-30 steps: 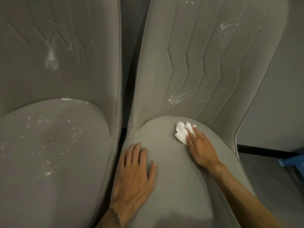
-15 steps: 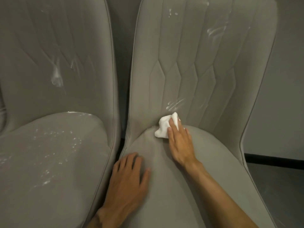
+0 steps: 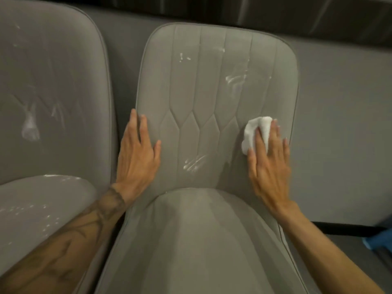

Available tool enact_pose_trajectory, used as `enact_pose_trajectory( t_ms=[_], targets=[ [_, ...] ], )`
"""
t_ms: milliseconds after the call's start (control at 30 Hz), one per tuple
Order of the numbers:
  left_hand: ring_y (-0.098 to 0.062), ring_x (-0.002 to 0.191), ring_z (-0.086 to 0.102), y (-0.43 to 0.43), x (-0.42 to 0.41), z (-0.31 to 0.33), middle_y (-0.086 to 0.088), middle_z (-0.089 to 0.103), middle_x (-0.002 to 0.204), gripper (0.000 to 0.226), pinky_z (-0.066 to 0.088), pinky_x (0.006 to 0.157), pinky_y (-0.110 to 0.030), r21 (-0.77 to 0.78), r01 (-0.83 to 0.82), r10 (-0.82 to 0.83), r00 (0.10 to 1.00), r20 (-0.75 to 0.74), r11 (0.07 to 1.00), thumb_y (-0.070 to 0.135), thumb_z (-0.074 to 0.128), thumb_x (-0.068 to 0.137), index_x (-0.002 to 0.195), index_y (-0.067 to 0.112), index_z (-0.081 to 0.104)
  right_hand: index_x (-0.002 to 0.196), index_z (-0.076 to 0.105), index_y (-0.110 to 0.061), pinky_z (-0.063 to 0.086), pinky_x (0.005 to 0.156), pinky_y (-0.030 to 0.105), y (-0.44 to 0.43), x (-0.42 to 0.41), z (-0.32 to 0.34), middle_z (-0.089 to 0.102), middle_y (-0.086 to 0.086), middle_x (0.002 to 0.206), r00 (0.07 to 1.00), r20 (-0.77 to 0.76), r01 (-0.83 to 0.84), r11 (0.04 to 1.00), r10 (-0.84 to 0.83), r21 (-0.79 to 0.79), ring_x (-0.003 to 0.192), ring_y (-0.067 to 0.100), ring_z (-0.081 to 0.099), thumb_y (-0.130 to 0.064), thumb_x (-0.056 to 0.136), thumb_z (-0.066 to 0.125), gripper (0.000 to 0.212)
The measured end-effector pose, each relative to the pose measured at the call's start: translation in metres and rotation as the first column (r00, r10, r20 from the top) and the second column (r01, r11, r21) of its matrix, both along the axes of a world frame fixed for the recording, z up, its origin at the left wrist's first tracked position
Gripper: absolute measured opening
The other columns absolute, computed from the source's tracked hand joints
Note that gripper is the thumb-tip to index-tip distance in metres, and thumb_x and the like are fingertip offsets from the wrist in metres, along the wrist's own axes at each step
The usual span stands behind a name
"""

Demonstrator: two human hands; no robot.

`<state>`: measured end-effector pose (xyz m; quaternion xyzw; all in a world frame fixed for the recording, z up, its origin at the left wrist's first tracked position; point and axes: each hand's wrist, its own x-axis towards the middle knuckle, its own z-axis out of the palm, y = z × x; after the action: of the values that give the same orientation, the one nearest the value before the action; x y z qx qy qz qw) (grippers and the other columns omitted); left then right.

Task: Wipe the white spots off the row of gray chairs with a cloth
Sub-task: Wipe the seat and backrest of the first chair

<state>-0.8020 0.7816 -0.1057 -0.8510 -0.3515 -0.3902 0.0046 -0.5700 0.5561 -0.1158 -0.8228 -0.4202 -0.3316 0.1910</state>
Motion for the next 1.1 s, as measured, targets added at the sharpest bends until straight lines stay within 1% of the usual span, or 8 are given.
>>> enact_pose_trajectory(
  t_ms=[100, 300, 433, 567, 700, 833, 900, 1100],
  targets=[
    [-0.043, 0.154, 0.028, 0.018, 0.025, 0.029, -0.022, 0.016, 0.171, 0.072, 0.026, 0.127, -0.048, 0.092, -0.006, 0.002, 0.999, 0.046, 0.996, 0.032, 0.051, 0.107, 0.162, -0.003, 0.02, 0.166, 0.017, -0.013, 0.011, 0.131, 0.052, 0.006, 0.017, -0.017, 0.002, 0.016, 0.174, 0.993, 0.114, 0.03, 0.985, -0.011, -0.168, 0.162, 0.031, 0.0, -0.036, 0.111, 0.03, 0.061],
    [-0.04, 0.155, 0.026, 0.04, 0.049, 0.045, -0.015, 0.007, 0.175, 0.073, 0.029, 0.125, -0.048, 0.152, -0.051, 0.033, 0.992, 0.121, 0.987, 0.048, 0.038, 0.111, 0.167, 0.011, 0.008, 0.164, 0.024, -0.011, 0.012, 0.131, 0.052, 0.0, 0.012, -0.081, 0.005, 0.018, 0.174, 0.982, 0.182, -0.01, 0.974, 0.053, -0.227, 0.162, 0.035, 0.009, -0.034, 0.109, 0.035, 0.06],
    [-0.039, 0.149, 0.033, 0.048, 0.053, 0.036, -0.011, 0.009, 0.175, 0.069, 0.036, 0.121, -0.047, 0.193, -0.047, 0.009, 0.981, 0.195, 0.98, 0.048, 0.035, 0.112, 0.168, 0.015, 0.009, 0.163, 0.029, -0.011, 0.01, 0.131, 0.05, 0.033, 0.03, -0.025, 0.009, 0.018, 0.173, 0.971, 0.239, 0.035, 0.996, -0.015, -0.081, 0.162, 0.032, 0.01, -0.03, 0.111, 0.037, 0.056],
    [-0.039, 0.143, 0.038, 0.055, 0.056, 0.029, -0.008, 0.01, 0.175, 0.065, 0.041, 0.115, -0.048, 0.223, -0.058, 0.003, 0.972, 0.236, 0.973, 0.044, 0.033, 0.112, 0.168, 0.017, 0.01, 0.166, 0.017, -0.012, 0.01, 0.131, 0.053, 0.069, 0.054, 0.055, 0.005, 0.021, 0.173, 0.97, 0.226, 0.065, 0.994, -0.084, 0.091, 0.162, 0.031, 0.003, -0.034, 0.114, 0.03, 0.058],
    [-0.041, 0.143, 0.039, 0.059, 0.058, 0.027, -0.006, 0.009, 0.175, 0.064, 0.045, 0.112, -0.051, 0.222, -0.039, -0.02, 0.967, 0.255, 0.974, 0.042, 0.033, 0.112, 0.168, 0.019, 0.01, 0.166, 0.013, -0.009, 0.012, 0.131, 0.055, 0.06, 0.033, 0.007, 0.002, 0.023, 0.172, 0.978, 0.187, 0.083, 0.994, -0.095, 0.067, 0.162, 0.036, 0.002, -0.033, 0.113, 0.034, 0.062],
    [-0.043, 0.14, 0.039, 0.06, 0.058, 0.025, -0.008, 0.009, 0.175, 0.064, 0.047, 0.109, -0.056, 0.223, -0.037, -0.02, 0.969, 0.248, 0.974, 0.041, 0.032, 0.112, 0.168, 0.018, 0.01, 0.162, 0.032, -0.01, 0.014, 0.13, 0.055, 0.034, 0.035, -0.01, 0.011, 0.025, 0.171, 0.961, 0.273, 0.069, 0.994, -0.044, -0.083, 0.161, 0.037, 0.01, -0.035, 0.111, 0.041, 0.058],
    [-0.043, 0.14, 0.039, 0.06, 0.059, 0.025, -0.008, 0.009, 0.175, 0.065, 0.047, 0.107, -0.056, 0.218, -0.04, -0.016, 0.968, 0.251, 0.975, 0.042, 0.03, 0.112, 0.168, 0.018, 0.009, 0.159, 0.037, -0.009, 0.013, 0.13, 0.054, 0.045, 0.048, 0.025, 0.013, 0.026, 0.17, 0.945, 0.31, 0.113, 0.993, -0.103, -0.014, 0.161, 0.037, 0.012, -0.034, 0.112, 0.039, 0.054],
    [-0.042, 0.138, 0.041, 0.061, 0.06, 0.023, -0.007, 0.009, 0.175, 0.064, 0.052, 0.099, -0.056, 0.239, -0.05, -0.014, 0.966, 0.258, 0.97, 0.041, 0.03, 0.113, 0.168, 0.017, 0.009, 0.164, 0.019, -0.006, 0.009, 0.131, 0.053, 0.063, 0.071, 0.089, 0.005, 0.027, 0.171, 0.944, 0.263, 0.143, 0.964, -0.201, 0.223, 0.161, 0.04, 0.002, -0.031, 0.113, 0.033, 0.059]
  ],
)
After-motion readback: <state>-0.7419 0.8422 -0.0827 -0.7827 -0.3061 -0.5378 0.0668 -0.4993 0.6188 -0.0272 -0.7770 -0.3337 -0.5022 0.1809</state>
